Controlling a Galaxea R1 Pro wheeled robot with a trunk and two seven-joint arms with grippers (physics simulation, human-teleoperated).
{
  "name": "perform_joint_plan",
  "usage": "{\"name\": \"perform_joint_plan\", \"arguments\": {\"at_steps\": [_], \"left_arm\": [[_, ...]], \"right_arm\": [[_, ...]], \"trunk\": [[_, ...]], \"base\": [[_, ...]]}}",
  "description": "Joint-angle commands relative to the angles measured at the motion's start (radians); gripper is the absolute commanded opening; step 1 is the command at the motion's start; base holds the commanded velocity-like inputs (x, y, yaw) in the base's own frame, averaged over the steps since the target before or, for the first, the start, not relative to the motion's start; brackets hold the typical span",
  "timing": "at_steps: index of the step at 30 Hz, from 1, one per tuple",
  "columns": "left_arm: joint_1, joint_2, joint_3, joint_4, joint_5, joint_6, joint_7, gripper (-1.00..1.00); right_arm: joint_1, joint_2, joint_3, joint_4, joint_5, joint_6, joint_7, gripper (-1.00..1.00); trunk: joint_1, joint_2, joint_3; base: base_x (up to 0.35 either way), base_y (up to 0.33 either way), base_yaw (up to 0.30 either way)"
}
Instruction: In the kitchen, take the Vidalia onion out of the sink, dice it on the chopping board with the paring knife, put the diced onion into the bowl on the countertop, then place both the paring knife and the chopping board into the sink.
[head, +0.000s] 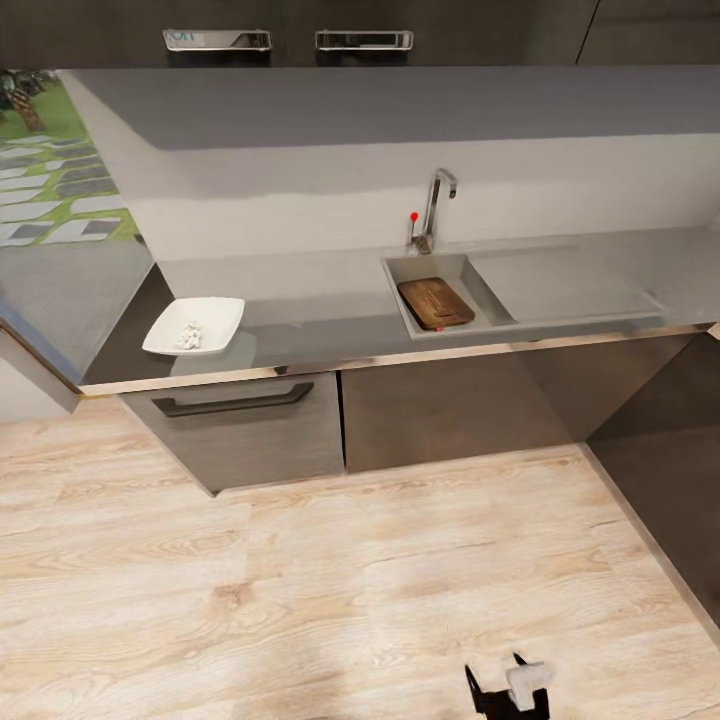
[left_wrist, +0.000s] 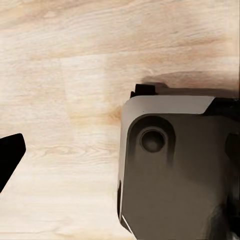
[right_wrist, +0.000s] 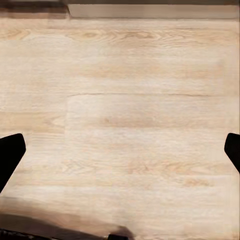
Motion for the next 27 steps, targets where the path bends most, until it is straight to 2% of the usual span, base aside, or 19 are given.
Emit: {"name": "perform_joint_plan", "arguments": {"at_steps": [1, 4, 6, 8, 12, 27], "left_arm": [[0.0, 0.006, -0.009, -0.01, 0.009, -0.011, 0.003, 1.0], [0.0, 0.033, -0.011, -0.019, 0.01, -0.085, 0.003, 1.0], [0.0, 0.049, -0.012, -0.008, 0.01, -0.134, 0.003, 1.0], [0.0, 0.059, -0.012, 0.0, 0.01, -0.149, 0.003, 1.0], [0.0, 0.064, -0.013, 0.005, 0.01, -0.159, 0.003, 1.0], [0.0, 0.066, -0.012, 0.007, 0.01, -0.16, 0.004, 1.0]], "right_arm": [[0.021, -0.01, 0.004, 0.001, -0.011, -0.02, 0.035, 1.0], [0.054, -0.022, 0.001, 0.002, -0.015, -0.042, 0.063, 1.0], [0.06, -0.023, -0.001, 0.001, -0.016, -0.043, 0.027, 1.0], [0.061, -0.022, -0.002, 0.001, -0.017, -0.044, -0.01, 1.0], [0.062, -0.022, -0.002, 0.001, -0.018, -0.045, -0.039, 1.0], [0.062, -0.021, -0.003, -0.001, -0.018, -0.049, -0.044, 1.0]], "trunk": [[0.001, -0.002, -0.001], [0.001, -0.002, -0.001], [0.001, -0.002, -0.001], [0.001, -0.002, -0.001], [0.001, -0.002, -0.001], [0.001, -0.002, -0.001]], "base": [[0.0, 0.0, 0.0], [0.0, 0.0, 0.0], [0.0, 0.0, 0.0], [0.0, 0.0, 0.0], [0.0, 0.0, 0.0], [0.0, 0.0, 0.0]]}}
